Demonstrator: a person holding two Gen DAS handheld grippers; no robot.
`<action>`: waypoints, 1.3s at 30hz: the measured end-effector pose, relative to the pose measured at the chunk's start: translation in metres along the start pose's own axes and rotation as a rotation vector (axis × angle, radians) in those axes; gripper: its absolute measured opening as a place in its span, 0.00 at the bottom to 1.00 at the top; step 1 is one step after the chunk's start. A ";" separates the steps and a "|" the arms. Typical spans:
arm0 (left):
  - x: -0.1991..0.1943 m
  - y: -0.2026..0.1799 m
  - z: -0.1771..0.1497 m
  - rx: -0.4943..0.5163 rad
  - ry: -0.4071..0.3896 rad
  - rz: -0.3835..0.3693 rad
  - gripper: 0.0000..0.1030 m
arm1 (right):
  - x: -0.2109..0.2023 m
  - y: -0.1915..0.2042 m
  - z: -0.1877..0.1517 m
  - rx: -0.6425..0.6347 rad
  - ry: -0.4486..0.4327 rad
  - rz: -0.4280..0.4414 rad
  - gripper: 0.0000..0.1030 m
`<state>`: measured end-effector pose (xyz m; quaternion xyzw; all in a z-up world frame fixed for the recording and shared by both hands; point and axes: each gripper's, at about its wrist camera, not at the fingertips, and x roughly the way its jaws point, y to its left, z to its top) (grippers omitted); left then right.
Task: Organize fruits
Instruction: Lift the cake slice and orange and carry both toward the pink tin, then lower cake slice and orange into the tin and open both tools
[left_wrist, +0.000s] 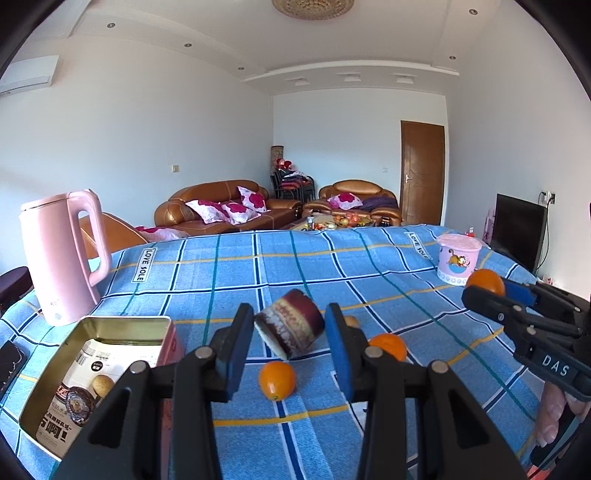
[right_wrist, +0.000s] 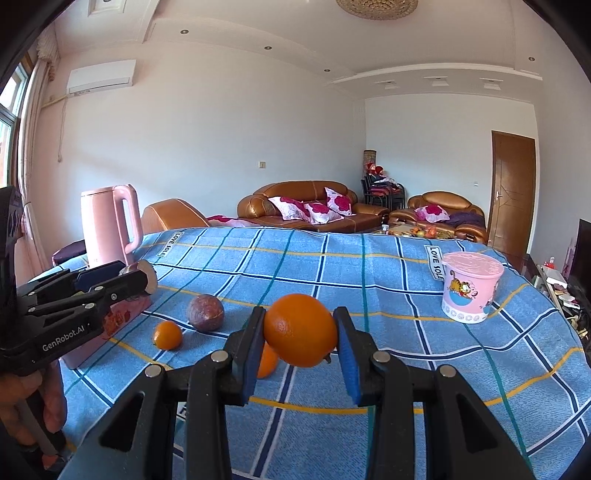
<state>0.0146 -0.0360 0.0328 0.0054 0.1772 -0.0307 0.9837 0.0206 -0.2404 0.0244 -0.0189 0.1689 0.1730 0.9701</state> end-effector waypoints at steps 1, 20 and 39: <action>-0.001 0.004 0.000 -0.006 0.002 0.006 0.40 | 0.000 0.004 0.003 0.001 0.000 0.018 0.38; -0.029 0.089 -0.007 -0.073 0.025 0.166 0.40 | 0.026 0.107 0.044 -0.054 0.020 0.299 0.38; -0.038 0.150 -0.030 -0.128 0.080 0.296 0.40 | 0.056 0.191 0.048 -0.153 0.054 0.444 0.38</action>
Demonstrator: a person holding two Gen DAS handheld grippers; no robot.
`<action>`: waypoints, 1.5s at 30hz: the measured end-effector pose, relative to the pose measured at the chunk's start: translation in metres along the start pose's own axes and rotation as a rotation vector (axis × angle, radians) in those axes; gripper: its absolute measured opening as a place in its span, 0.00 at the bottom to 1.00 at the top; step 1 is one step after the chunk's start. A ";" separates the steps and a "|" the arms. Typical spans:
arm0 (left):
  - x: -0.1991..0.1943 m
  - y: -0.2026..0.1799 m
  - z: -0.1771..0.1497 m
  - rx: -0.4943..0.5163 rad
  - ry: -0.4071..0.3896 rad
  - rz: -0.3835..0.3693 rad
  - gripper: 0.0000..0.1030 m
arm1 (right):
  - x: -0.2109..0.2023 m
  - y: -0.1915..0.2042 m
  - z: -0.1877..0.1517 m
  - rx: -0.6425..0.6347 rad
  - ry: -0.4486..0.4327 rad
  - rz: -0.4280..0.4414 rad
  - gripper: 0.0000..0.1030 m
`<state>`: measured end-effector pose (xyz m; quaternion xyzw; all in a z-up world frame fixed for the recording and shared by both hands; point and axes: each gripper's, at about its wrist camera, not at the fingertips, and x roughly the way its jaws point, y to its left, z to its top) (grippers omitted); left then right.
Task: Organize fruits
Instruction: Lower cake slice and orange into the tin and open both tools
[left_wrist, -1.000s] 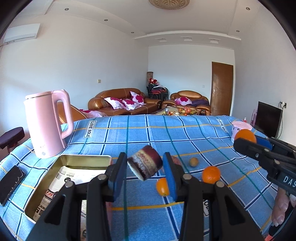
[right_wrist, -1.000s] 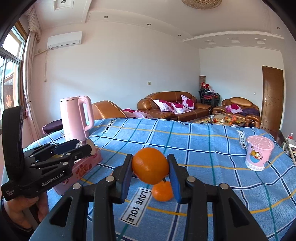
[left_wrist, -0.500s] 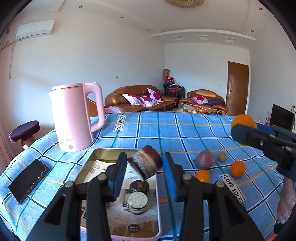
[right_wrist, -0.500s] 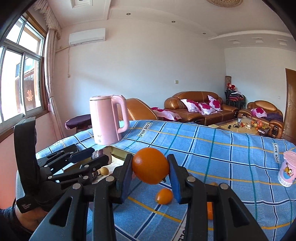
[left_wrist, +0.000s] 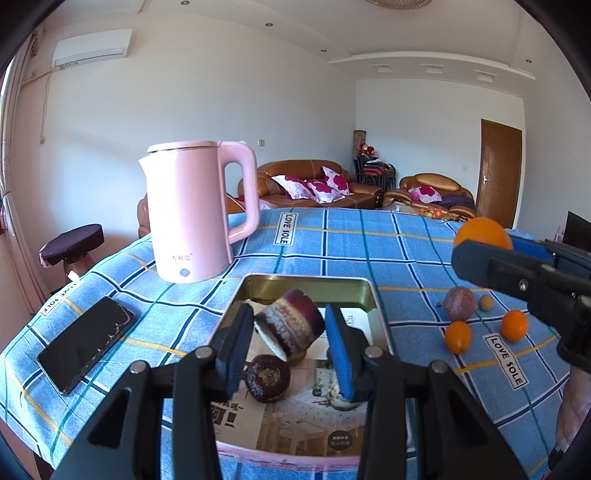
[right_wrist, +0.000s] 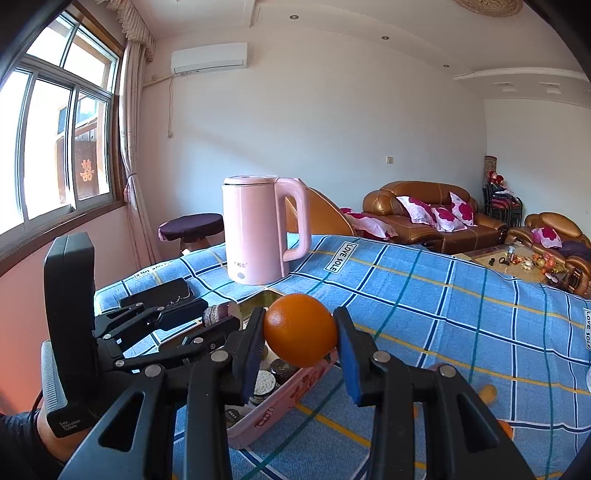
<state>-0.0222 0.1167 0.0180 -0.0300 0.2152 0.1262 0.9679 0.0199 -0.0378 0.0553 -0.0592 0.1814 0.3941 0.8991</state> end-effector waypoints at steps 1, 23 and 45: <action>0.001 0.004 -0.002 -0.004 0.007 0.006 0.40 | 0.003 0.002 0.000 -0.002 0.005 0.005 0.38; 0.014 0.033 -0.020 -0.020 0.070 0.029 0.40 | 0.062 0.034 -0.016 -0.034 0.117 0.053 0.38; 0.023 0.030 -0.027 0.010 0.129 0.025 0.41 | 0.089 0.042 -0.026 -0.060 0.186 0.055 0.38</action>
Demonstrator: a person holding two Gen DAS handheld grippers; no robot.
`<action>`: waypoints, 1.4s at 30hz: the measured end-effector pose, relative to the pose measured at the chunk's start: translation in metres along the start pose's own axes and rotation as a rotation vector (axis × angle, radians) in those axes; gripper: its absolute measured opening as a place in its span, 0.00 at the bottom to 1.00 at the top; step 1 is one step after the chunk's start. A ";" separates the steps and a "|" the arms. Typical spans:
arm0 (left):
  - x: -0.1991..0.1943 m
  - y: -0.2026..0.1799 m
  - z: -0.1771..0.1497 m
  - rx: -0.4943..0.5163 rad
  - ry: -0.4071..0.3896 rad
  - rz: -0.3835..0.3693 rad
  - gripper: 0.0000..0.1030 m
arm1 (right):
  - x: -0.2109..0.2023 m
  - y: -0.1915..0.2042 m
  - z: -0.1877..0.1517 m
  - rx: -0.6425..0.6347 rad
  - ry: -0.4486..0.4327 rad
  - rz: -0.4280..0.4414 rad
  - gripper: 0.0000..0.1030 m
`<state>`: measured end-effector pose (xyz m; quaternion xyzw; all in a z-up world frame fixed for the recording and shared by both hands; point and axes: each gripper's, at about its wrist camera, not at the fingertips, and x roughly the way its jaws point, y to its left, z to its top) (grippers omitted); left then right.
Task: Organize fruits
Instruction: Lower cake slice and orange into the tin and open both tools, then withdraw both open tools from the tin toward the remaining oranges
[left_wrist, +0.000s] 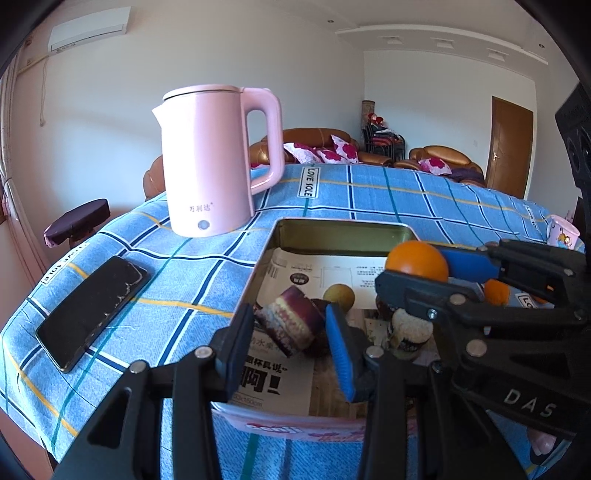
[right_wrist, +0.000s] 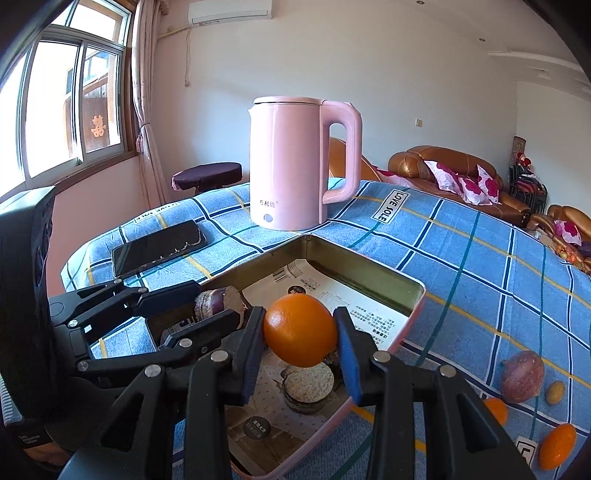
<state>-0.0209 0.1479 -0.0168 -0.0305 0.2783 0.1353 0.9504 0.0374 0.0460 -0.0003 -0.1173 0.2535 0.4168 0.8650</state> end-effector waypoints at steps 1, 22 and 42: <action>0.000 0.000 0.000 0.001 0.003 0.004 0.41 | 0.001 0.000 0.000 -0.002 0.002 0.000 0.38; 0.003 -0.005 0.000 0.037 0.009 0.047 0.42 | 0.009 0.000 0.000 -0.002 0.033 0.035 0.38; -0.018 -0.012 0.006 0.015 -0.072 0.038 0.87 | -0.023 -0.005 -0.001 0.012 -0.039 -0.006 0.56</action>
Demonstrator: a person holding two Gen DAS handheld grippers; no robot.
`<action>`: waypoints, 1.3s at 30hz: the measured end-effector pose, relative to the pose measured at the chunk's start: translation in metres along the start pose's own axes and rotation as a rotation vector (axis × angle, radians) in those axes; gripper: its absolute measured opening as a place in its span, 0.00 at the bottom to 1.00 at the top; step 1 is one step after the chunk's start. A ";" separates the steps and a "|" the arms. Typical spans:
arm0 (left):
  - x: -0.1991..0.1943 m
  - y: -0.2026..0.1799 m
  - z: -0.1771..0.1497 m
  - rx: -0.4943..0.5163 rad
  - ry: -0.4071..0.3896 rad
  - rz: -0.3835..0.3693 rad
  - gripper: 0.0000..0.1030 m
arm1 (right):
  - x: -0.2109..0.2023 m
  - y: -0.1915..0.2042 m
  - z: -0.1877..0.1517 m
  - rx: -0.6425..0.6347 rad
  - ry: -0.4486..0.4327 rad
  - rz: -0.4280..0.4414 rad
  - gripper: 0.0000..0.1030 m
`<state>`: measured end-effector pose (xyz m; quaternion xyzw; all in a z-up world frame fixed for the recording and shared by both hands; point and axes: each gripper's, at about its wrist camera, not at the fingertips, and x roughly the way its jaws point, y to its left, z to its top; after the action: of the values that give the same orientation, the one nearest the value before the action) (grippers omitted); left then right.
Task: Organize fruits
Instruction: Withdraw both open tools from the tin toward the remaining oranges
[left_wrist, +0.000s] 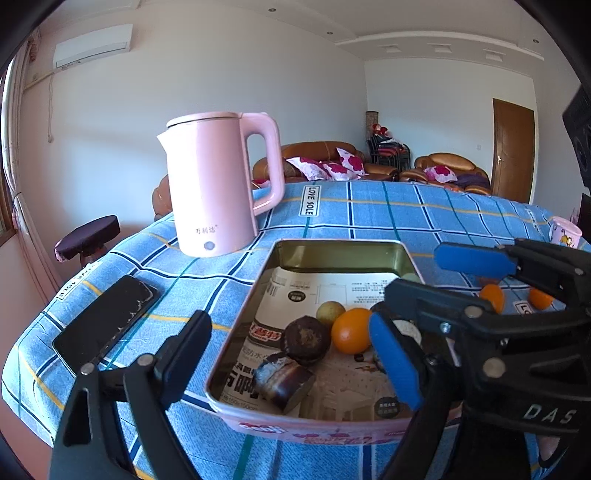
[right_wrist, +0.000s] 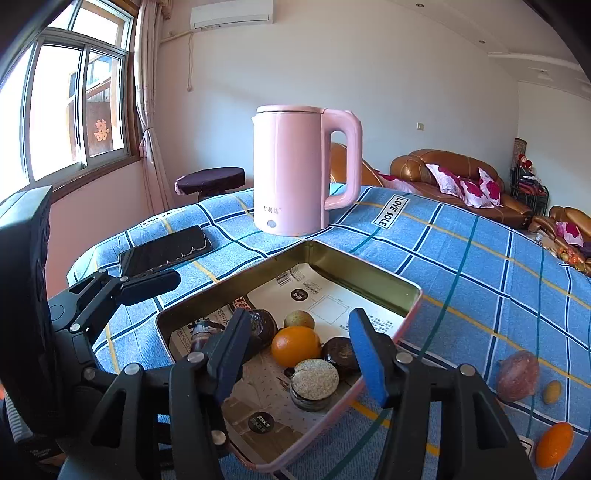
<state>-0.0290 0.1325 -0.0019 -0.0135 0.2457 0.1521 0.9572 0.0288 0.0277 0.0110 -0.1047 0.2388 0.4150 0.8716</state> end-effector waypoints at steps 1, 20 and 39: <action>-0.003 -0.001 0.002 -0.005 -0.009 -0.003 0.87 | -0.005 -0.003 0.000 0.004 -0.007 -0.010 0.56; -0.009 -0.124 0.034 0.177 -0.047 -0.203 0.91 | -0.097 -0.131 -0.038 0.179 -0.045 -0.359 0.60; 0.065 -0.185 0.027 0.200 0.227 -0.343 0.75 | -0.078 -0.193 -0.076 0.325 0.166 -0.445 0.61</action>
<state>0.0933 -0.0227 -0.0180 0.0229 0.3600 -0.0404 0.9318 0.1106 -0.1757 -0.0190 -0.0472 0.3436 0.1599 0.9242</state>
